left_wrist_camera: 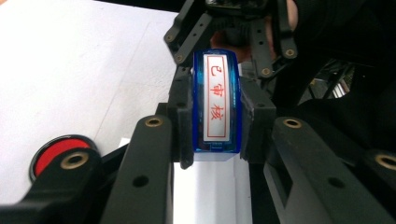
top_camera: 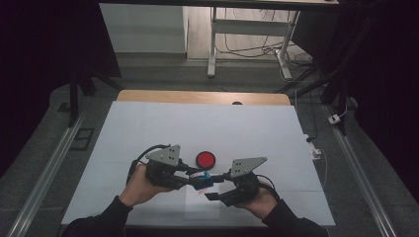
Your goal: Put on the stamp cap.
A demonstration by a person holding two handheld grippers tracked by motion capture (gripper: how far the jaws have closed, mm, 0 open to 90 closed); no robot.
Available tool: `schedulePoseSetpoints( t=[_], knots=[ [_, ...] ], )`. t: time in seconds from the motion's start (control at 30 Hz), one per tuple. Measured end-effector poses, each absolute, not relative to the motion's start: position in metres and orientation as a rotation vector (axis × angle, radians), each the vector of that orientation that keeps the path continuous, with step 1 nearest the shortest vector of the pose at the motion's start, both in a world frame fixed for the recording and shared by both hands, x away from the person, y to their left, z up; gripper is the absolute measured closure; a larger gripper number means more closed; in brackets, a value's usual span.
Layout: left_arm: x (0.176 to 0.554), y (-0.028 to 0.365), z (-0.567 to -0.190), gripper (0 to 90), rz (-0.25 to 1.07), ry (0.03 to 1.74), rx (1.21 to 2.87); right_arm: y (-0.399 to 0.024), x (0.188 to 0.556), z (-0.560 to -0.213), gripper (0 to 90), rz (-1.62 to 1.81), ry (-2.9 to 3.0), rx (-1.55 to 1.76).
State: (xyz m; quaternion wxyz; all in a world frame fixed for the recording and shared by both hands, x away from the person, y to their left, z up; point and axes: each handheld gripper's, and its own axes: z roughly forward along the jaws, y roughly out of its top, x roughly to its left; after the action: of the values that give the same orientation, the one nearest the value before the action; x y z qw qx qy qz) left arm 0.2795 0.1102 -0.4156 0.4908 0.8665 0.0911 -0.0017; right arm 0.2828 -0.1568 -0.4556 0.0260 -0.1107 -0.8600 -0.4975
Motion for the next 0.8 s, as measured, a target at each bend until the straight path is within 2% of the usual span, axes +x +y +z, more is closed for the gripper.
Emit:
schedulePoseSetpoints(
  t=[0.8],
  knots=[
    [0.287, 0.123, -0.418, 70.4, 0.063, 0.351, 2.129, -0.176, 0.272, -0.45, 22.0, -1.516, -2.754, -0.538]
  ],
)
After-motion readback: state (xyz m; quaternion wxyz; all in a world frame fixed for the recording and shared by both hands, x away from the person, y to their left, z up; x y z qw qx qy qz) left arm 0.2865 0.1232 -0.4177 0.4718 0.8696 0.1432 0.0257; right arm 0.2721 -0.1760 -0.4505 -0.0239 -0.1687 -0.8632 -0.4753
